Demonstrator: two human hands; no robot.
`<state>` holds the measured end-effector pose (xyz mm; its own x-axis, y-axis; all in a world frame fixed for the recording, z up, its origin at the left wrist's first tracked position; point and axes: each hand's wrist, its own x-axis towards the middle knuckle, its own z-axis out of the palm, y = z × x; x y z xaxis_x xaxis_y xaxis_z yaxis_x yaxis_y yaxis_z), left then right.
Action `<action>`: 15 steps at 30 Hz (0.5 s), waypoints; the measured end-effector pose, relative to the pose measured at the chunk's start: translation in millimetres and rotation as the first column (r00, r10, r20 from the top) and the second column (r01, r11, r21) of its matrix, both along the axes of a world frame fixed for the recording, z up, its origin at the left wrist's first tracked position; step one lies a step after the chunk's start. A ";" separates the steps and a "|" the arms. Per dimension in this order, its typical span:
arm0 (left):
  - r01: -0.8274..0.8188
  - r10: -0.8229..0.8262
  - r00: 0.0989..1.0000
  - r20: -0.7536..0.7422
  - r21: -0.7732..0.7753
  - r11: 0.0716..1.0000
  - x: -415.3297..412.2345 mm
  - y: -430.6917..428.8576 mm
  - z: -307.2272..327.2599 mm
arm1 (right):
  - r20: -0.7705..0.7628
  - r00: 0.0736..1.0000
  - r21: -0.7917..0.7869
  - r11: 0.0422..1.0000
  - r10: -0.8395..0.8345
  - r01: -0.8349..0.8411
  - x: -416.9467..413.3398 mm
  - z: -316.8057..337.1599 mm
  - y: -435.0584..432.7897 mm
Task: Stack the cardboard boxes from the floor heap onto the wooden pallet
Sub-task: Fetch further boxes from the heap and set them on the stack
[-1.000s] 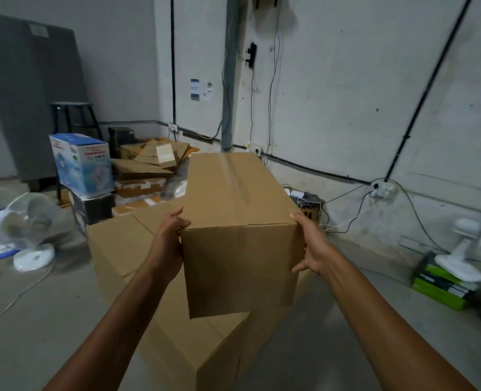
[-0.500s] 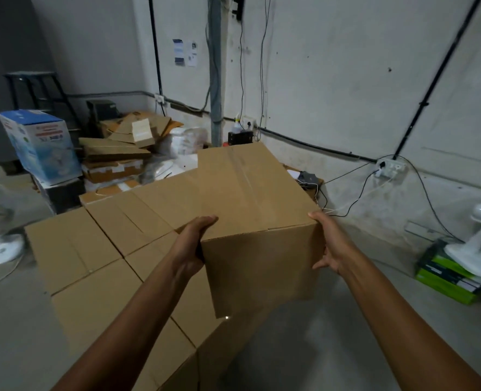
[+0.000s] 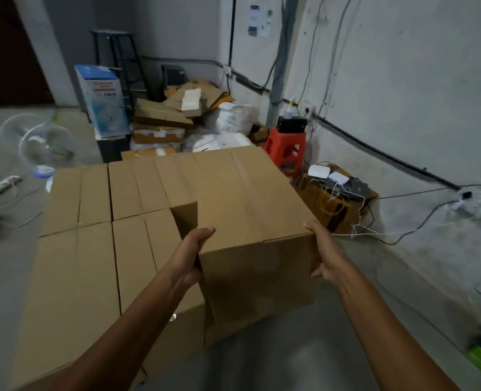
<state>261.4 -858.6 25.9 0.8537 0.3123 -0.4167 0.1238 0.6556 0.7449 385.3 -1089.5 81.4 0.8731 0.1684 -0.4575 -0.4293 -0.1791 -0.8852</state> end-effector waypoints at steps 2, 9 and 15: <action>-0.051 0.050 0.998 -0.040 -0.004 0.999 14.9 -4.6 -9.9 | -0.045 0.998 -0.025 0.999 0.035 -0.036 25.3 -14.1 3.9; -0.190 0.185 0.966 -0.181 -0.015 0.982 71.7 9.9 -69.3 | -0.189 0.975 -0.095 0.986 0.115 -0.135 106.8 -81.6 37.5; -0.299 0.299 0.919 -0.255 0.040 0.953 108.4 21.8 -120.6 | -0.269 0.942 -0.044 0.974 0.202 -0.221 161.3 -146.2 53.2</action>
